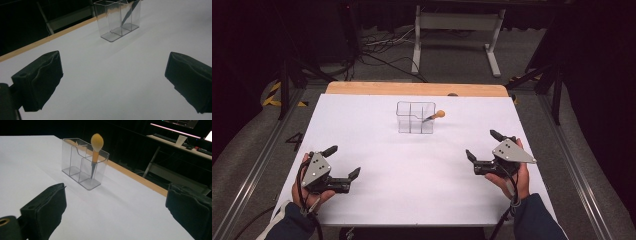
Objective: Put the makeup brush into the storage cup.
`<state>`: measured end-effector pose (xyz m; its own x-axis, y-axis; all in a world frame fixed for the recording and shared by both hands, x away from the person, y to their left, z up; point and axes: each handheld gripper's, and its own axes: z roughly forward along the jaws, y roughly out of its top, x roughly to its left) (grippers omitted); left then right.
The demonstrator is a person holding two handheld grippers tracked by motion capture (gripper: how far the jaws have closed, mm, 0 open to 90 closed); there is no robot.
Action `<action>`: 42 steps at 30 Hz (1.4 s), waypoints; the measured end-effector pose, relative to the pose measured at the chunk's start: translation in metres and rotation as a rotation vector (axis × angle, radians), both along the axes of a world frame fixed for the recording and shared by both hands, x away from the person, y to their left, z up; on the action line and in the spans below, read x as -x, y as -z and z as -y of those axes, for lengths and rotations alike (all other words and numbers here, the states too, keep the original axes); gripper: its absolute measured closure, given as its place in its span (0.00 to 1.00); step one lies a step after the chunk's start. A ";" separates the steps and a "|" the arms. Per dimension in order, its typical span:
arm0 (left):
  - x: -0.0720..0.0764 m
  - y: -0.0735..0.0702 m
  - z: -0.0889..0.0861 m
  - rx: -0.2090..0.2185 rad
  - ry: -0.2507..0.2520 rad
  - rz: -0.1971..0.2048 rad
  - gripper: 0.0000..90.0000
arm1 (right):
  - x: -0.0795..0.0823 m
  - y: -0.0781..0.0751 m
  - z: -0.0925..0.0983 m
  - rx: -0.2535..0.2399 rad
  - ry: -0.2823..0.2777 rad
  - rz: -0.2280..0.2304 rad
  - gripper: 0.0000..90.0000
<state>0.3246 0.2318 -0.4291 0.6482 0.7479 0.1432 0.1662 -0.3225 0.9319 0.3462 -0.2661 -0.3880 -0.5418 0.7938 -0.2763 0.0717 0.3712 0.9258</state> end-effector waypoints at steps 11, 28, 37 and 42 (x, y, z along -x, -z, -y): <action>0.000 0.000 0.001 -0.003 0.002 0.002 0.02 | 0.010 0.014 0.005 0.032 -0.001 -0.013 0.04; 0.000 -0.001 0.005 -0.011 0.004 0.007 0.02 | 0.024 0.039 0.027 0.032 0.041 -0.041 0.03; -0.002 -0.001 0.011 -0.031 0.028 0.017 0.02 | 0.030 0.038 0.032 0.013 0.058 -0.040 0.03; -0.001 -0.002 0.009 -0.022 0.034 0.021 0.02 | 0.032 0.036 0.031 0.014 0.058 -0.033 0.03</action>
